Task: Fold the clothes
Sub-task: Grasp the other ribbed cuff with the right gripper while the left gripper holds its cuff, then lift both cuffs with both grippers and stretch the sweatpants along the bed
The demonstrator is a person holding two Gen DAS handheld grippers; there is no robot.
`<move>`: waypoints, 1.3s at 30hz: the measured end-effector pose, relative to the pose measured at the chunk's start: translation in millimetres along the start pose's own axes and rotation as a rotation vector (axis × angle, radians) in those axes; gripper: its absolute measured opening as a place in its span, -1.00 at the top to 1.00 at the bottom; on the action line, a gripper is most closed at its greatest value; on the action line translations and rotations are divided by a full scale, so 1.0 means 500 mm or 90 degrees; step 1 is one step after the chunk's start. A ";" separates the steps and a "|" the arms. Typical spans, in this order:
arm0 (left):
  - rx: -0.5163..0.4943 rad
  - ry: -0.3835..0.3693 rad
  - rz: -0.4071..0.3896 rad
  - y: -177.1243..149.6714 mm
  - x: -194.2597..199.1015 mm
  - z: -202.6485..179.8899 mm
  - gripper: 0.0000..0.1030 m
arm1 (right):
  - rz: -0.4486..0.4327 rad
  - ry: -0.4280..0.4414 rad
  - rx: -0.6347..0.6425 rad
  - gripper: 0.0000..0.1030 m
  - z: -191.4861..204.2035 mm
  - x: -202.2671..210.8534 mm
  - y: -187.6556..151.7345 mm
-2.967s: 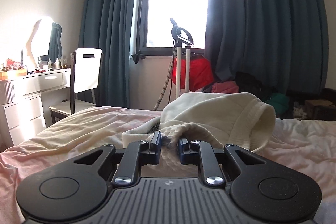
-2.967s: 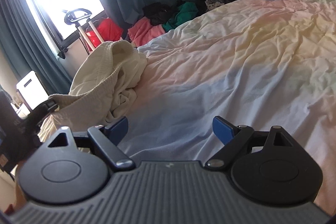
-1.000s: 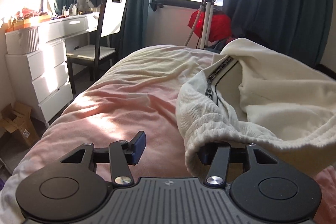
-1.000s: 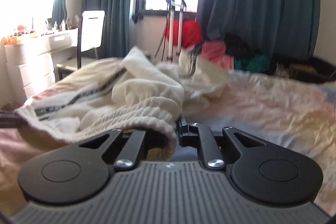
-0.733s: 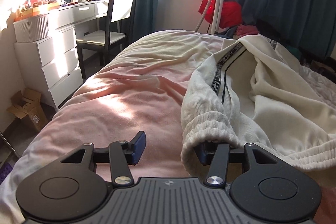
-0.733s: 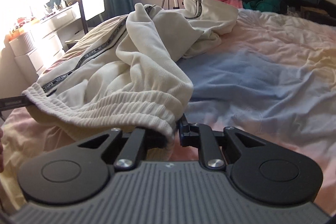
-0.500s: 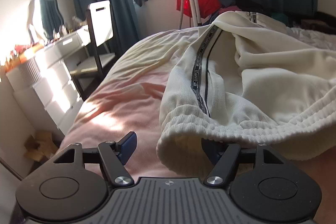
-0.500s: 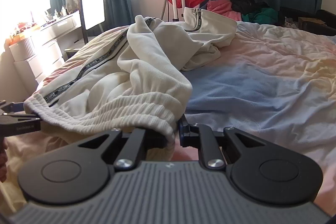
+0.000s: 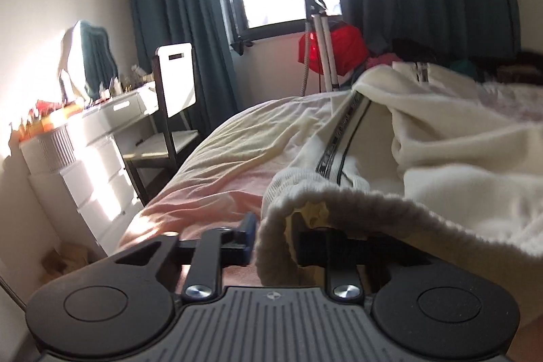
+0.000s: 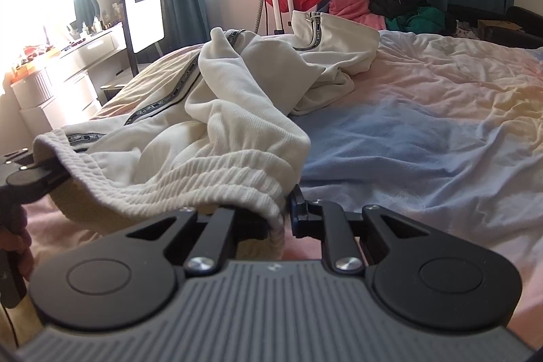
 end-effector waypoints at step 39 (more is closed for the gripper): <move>0.164 -0.146 0.097 -0.061 -0.012 0.114 -0.57 | 0.202 0.222 -0.331 -0.37 -0.030 -0.106 -0.036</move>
Point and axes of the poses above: each gripper's, at about its wrist camera, not at the fingertips, and x roughly against the way its jaws point, z to its left, y to its top, the point moved 5 cm from there along -x, roughly the way its jaws point, and after that the axes turned 10 degrees about -x, right-handed, at the moved point
